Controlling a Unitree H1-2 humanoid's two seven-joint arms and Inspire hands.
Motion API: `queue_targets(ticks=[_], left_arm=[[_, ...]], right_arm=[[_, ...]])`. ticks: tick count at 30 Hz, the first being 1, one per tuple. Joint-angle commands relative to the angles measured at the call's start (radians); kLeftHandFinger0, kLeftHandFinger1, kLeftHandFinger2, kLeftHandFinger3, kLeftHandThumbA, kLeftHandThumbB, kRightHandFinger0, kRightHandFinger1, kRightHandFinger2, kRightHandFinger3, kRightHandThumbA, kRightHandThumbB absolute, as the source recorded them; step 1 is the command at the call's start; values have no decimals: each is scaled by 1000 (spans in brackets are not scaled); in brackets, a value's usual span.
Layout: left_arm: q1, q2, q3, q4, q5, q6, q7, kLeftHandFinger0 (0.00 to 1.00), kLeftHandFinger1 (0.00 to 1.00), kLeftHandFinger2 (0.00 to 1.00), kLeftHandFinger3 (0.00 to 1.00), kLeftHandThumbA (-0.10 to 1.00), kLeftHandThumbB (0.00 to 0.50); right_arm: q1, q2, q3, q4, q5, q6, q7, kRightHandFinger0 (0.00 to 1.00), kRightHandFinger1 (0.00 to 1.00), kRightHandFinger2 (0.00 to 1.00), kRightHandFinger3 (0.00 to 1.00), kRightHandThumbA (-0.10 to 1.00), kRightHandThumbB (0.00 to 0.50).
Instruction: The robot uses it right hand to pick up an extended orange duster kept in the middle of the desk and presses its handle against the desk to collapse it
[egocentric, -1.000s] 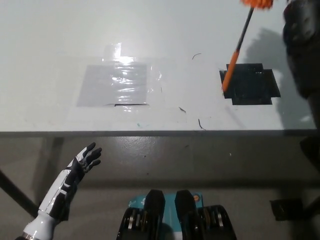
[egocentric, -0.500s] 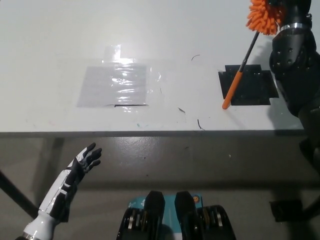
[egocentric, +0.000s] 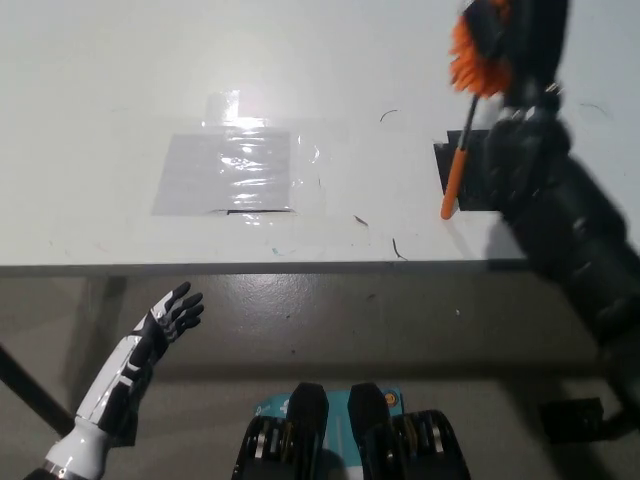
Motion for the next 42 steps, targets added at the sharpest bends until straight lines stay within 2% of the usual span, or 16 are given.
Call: queue_targets(ticks=[1,2,5,7,9,12,20,22,25,27,30,33,36,38,39,42], left_arm=[[-18,26,9,-31,-18,-25,-16,980,934,1000,1000,1000,261],[-18,27,10,-34,-20,-18,-15,979,933,1000,1000,1000,264],[-19,28,11,-38,-17,-16,-13,983,929,1000,1000,1000,269],[-21,30,12,-38,-16,-18,-13,982,927,1000,1000,1000,266],[-20,31,13,-39,-19,-19,-14,982,925,1000,1000,1000,265],[-22,30,13,-36,-18,-22,-13,974,922,1000,1000,1000,264],[-27,29,16,-32,-13,-23,-7,976,906,1000,1000,1000,270],[-27,30,16,-31,-14,-23,-8,974,906,1000,1000,1000,272],[-26,29,17,-29,-19,-24,-9,960,907,1000,1000,1000,276],[-22,28,18,-32,-14,-28,-6,960,905,1000,1000,1000,276],[-24,27,17,-30,-19,-26,-8,974,902,1000,1000,1000,266],[-26,26,17,-33,-21,-17,-7,972,908,1000,1000,1000,281],[-25,25,17,-33,-19,-19,-6,955,906,1000,1000,1000,271],[-23,25,17,-34,-15,-17,-4,958,905,1000,1000,1000,270],[-22,26,18,-35,-14,-19,-4,959,904,1000,1000,1000,270],[-22,26,19,-35,-19,-21,-7,969,907,1000,1000,1000,269]], right_arm=[[52,34,75,41,9,-47,-61,0,254,723,776,-100,180],[66,39,58,46,49,-47,29,0,330,746,810,-100,136],[90,45,36,84,91,-47,158,0,368,782,804,-100,162],[84,55,-15,150,106,-47,255,0,384,806,805,-100,132],[84,56,-44,180,114,-47,302,0,403,831,820,-100,141],[79,40,-80,221,123,-32,388,0,440,845,961,-100,112],[66,-16,-106,266,93,46,456,31,476,860,975,-100,140],[60,-24,-111,277,92,66,490,23,467,844,925,-100,141],[54,-43,-126,310,100,108,553,15,404,727,749,-100,162],[57,-48,-154,326,126,122,600,0,374,722,720,-100,170],[53,-51,-176,343,137,164,640,0,400,834,836,-100,157],[51,-51,-187,345,138,147,644,0,390,825,824,-100,168],[34,-50,-206,334,148,142,644,5,482,919,982,-100,143],[10,-55,-210,321,145,142,631,47,565,947,958,-100,129],[-4,-60,-208,304,138,129,594,31,541,916,913,-100,133],[-36,-79,-232,264,163,58,595,31,524,896,922,-100,127]])
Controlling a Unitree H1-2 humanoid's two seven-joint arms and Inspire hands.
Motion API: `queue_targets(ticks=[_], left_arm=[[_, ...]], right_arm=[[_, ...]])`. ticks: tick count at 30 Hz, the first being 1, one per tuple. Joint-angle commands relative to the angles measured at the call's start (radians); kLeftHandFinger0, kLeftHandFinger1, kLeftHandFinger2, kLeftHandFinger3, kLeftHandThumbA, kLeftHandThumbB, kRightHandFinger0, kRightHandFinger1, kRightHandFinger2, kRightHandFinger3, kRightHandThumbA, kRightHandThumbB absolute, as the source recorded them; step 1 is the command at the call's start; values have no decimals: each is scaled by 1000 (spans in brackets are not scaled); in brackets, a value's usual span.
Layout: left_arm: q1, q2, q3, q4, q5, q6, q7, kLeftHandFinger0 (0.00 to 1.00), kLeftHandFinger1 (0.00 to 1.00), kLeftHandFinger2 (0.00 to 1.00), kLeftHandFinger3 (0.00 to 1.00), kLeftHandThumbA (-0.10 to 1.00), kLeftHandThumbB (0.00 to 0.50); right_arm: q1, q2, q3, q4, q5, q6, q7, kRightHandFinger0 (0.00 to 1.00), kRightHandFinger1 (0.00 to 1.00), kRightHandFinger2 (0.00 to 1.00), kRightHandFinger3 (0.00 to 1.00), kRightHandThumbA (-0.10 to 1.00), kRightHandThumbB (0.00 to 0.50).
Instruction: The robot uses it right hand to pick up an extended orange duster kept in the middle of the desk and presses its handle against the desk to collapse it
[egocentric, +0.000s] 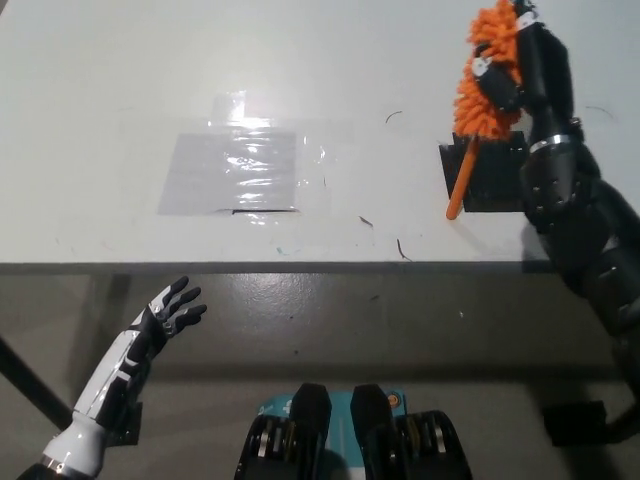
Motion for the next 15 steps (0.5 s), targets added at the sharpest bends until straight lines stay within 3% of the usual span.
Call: queue_targets(ticks=[1,3,8,9,10,15], left_arm=[[-16,24,16,-33,-18,-23,-7,970,906,1000,1000,1000,270],[-16,23,16,-31,-19,-25,-8,972,906,1000,1000,1000,273],[-14,24,16,-39,-18,-13,-7,970,903,1000,1000,1000,265],[-13,24,15,-40,-16,-12,-7,972,904,1000,1000,1000,265],[-12,24,15,-40,-16,-13,-8,977,909,1000,1000,1000,269],[-8,27,13,-41,-17,-10,-12,984,912,1000,1000,1000,264]], right_arm=[[-16,-20,-15,2,21,12,122,33,518,880,977,-100,123],[-45,-34,-21,-21,23,-1,126,35,518,877,986,-100,109],[-132,-70,8,-119,-43,1,94,0,454,832,930,-100,133],[-140,-75,15,-138,-55,10,96,5,514,919,1000,-100,96],[-152,-80,19,-153,-61,23,112,19,519,853,995,-100,133],[-214,-86,31,-163,-80,25,135,0,425,787,914,-100,150]])
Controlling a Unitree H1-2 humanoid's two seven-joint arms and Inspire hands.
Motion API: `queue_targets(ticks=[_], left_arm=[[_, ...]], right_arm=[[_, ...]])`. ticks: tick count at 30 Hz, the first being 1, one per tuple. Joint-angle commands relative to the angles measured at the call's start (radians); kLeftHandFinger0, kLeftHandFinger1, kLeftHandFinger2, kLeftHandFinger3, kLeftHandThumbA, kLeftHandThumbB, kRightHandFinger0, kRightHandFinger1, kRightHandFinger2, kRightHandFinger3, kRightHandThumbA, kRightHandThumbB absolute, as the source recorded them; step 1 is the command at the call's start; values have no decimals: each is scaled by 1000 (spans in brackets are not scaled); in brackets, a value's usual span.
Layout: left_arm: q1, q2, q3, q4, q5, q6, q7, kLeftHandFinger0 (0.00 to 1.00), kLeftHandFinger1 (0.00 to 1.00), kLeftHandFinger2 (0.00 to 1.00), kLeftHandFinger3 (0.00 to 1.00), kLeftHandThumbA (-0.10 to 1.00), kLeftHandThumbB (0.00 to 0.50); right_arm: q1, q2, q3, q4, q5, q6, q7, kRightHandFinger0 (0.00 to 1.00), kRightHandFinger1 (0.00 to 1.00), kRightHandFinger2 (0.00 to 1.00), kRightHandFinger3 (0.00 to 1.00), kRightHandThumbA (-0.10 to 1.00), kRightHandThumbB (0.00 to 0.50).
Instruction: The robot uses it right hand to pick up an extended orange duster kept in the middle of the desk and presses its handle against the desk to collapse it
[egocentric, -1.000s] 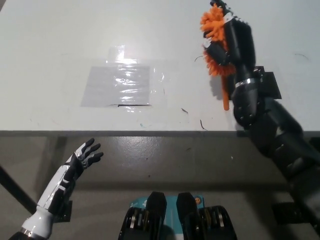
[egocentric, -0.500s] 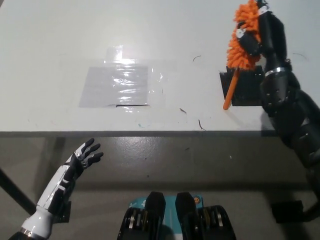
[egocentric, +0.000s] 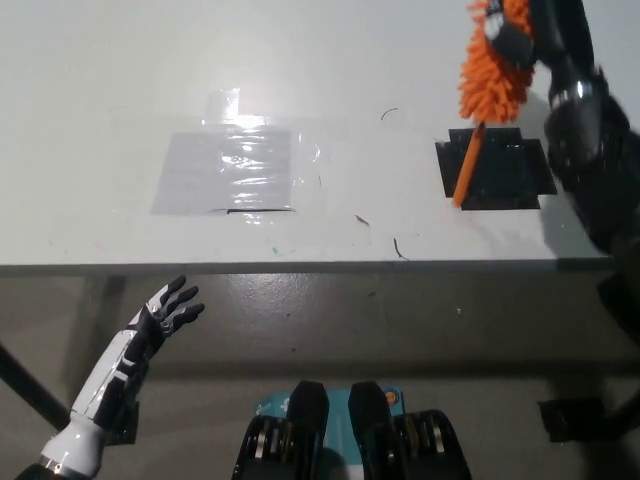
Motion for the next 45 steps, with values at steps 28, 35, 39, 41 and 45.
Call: queue_targets(ticks=[28,35,39,41,45], left_arm=[[10,28,8,-41,-25,-9,-14,954,924,1000,1000,1000,261],[-1,21,12,-29,-27,-26,-8,1000,1000,1000,1000,1000,280],[-22,8,18,-9,-17,-46,6,1000,1000,1000,1000,1000,293],[-56,3,17,8,3,-74,12,1000,1000,1000,1000,1000,297],[-104,-8,16,21,5,-56,20,1000,1000,1000,1000,1000,337]], right_arm=[[-128,-257,62,-527,-114,400,420,1000,1000,1000,1000,1000,433],[35,-319,-78,-950,-26,477,487,1000,1000,1000,1000,1000,382],[202,-377,-225,-1371,83,545,533,1000,1000,1000,1000,1000,359],[407,-396,-360,-1745,157,615,506,1000,1000,1000,1000,1000,387],[620,-353,-412,-1948,280,545,410,1000,1000,1000,1000,1000,368]])
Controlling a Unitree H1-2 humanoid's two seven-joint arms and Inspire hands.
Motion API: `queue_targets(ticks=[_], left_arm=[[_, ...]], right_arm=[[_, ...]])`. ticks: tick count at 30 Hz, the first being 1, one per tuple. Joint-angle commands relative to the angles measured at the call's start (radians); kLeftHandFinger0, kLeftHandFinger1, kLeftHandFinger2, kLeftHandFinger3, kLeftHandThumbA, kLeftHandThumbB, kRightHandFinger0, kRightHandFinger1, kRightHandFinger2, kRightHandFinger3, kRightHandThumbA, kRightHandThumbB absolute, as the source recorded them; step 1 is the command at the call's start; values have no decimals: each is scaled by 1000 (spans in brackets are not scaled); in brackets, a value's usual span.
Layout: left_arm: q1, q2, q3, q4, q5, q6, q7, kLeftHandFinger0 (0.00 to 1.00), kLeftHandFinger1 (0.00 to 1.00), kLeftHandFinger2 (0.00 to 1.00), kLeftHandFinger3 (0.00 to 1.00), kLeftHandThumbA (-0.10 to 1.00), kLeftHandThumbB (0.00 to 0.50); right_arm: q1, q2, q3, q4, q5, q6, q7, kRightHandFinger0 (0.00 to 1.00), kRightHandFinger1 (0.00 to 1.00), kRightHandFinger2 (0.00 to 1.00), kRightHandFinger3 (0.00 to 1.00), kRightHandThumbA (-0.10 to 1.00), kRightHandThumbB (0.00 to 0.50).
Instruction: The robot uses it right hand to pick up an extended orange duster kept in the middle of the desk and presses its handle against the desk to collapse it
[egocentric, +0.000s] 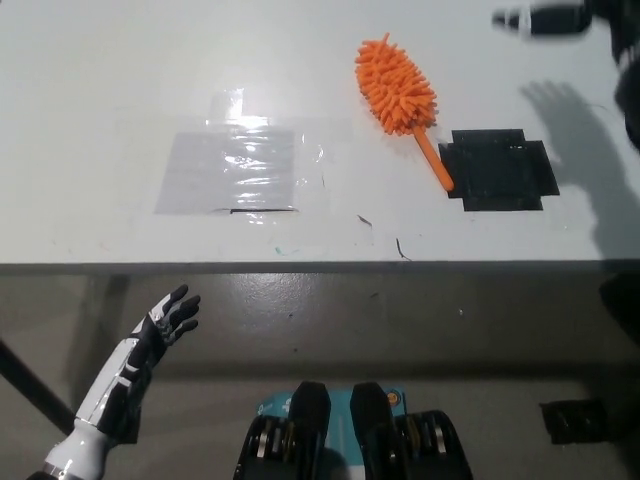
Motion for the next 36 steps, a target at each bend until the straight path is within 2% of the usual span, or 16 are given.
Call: queue_targets(ticks=[1,2,5,8,9,11,15,18,22,27,28,31,32,34,35,36], left_arm=[[-112,1,20,-10,5,-56,19,1000,1000,1000,1000,1000,337],[-112,1,21,-10,5,-57,19,1000,1000,1000,1000,1000,337],[-150,-1,12,14,-23,-59,-6,1000,1000,1000,1000,1000,326],[-152,-2,13,16,-23,-60,-8,1000,1000,1000,1000,1000,328],[-167,-5,13,24,-19,-62,-5,1000,1000,1000,1000,1000,325],[-183,-7,12,34,-15,-67,-5,1000,1000,1000,1000,1000,311],[-215,-4,12,43,-4,-67,-3,1000,1000,1000,1000,1000,307],[-214,-6,12,36,-7,-53,0,1000,1000,1000,1000,1000,315],[-215,-3,12,40,-4,-62,-4,1000,1000,1000,1000,1000,304],[-223,-3,11,40,-7,-48,-4,1000,1000,1000,1000,1000,317],[-224,-2,11,39,-2,-53,-4,1000,1000,1000,1000,1000,306],[-225,-1,10,39,-2,-54,-5,1000,1000,1000,1000,1000,306],[-227,-2,9,41,-1,-56,-6,1000,1000,1000,1000,1000,296],[-228,-2,4,41,-1,-57,-11,1000,1000,1000,1000,1000,292],[-225,-2,3,38,-1,-56,-12,1000,1000,1000,1000,1000,290],[-225,-1,3,39,-2,-57,-13,1000,1000,1000,1000,1000,282]], right_arm=[[320,-157,-399,-1136,387,151,25,1000,1000,1000,1000,1000,367],[321,-157,-400,-1138,388,153,26,1000,1000,1000,1000,1000,367],[584,-26,-337,-1199,350,-39,-116,1000,1000,1000,1000,1000,355],[597,-17,-337,-1204,349,-45,-118,1000,1000,1000,1000,1000,355],[657,26,-310,-1180,304,-139,-160,1000,1000,1000,1000,1000,343],[738,78,-257,-1117,290,-283,-202,1000,1000,1000,1000,1000,378],[777,144,-203,-1065,241,-333,-204,1000,1000,1000,1000,1000,408],[812,209,-175,-979,206,-403,-225,1000,1000,1000,1000,1000,378],[823,238,-165,-868,282,-455,-190,1000,1000,1000,1000,1000,271],[828,285,-182,-738,312,-456,-158,1000,1000,1000,1000,1000,237],[807,303,-187,-635,378,-444,-134,1000,1000,1000,1000,1000,204],[805,316,-201,-619,389,-455,-115,1000,1000,1000,1000,1000,199],[791,320,-208,-569,421,-449,-92,1000,1000,1000,1000,1000,127],[765,322,-215,-464,467,-444,-52,1000,1000,1000,1000,1000,63],[764,323,-216,-449,467,-450,-47,1000,1000,1000,1000,1000,48],[759,327,-218,-430,467,-446,-44,1000,1000,1000,1000,1000,64]])
